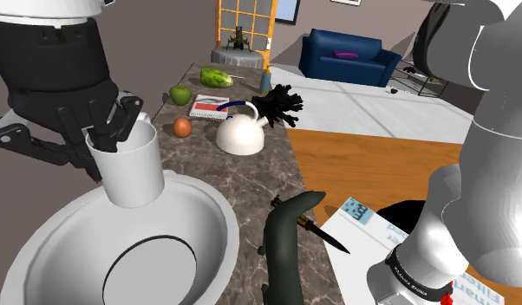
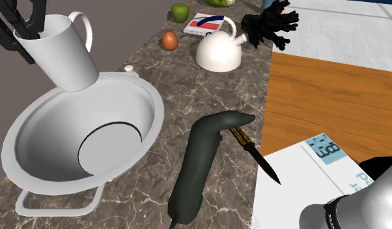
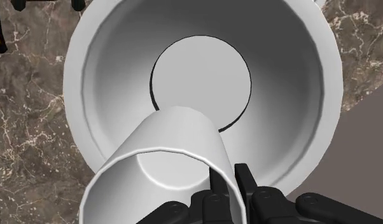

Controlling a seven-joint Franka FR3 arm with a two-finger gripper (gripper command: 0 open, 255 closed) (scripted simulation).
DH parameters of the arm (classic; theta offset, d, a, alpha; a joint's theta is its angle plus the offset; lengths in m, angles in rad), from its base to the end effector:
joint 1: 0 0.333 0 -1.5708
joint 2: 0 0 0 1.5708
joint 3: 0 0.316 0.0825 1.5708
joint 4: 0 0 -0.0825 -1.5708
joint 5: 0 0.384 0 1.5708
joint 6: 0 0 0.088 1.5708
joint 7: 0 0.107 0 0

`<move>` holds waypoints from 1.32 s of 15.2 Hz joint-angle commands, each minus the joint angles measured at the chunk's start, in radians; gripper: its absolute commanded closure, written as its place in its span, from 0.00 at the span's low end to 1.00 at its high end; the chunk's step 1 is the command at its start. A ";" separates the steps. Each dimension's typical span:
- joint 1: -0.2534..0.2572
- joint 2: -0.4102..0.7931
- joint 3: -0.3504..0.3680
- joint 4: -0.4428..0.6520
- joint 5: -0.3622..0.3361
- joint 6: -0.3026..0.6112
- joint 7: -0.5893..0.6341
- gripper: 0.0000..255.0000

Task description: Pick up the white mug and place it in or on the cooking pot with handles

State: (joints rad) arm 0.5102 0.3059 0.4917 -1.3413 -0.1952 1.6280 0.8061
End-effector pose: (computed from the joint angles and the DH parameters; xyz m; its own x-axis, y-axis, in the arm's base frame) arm 0.4010 0.5031 0.5726 0.9817 0.1842 0.0485 0.1831 -0.9828 0.0250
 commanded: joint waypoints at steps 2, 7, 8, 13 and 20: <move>-0.004 -0.002 -0.001 -0.040 0.000 0.039 0.004 1.00; -0.013 -0.011 -0.003 -0.120 0.003 0.110 0.008 1.00; -0.014 -0.012 -0.003 -0.135 0.003 0.124 0.009 1.00; -0.020 -0.012 -0.005 -0.203 0.001 0.191 0.014 1.00; -0.022 -0.009 -0.007 -0.237 -0.001 0.228 0.018 1.00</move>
State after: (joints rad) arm 0.4884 0.2969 0.4848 -1.5780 -0.1966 1.8548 0.8238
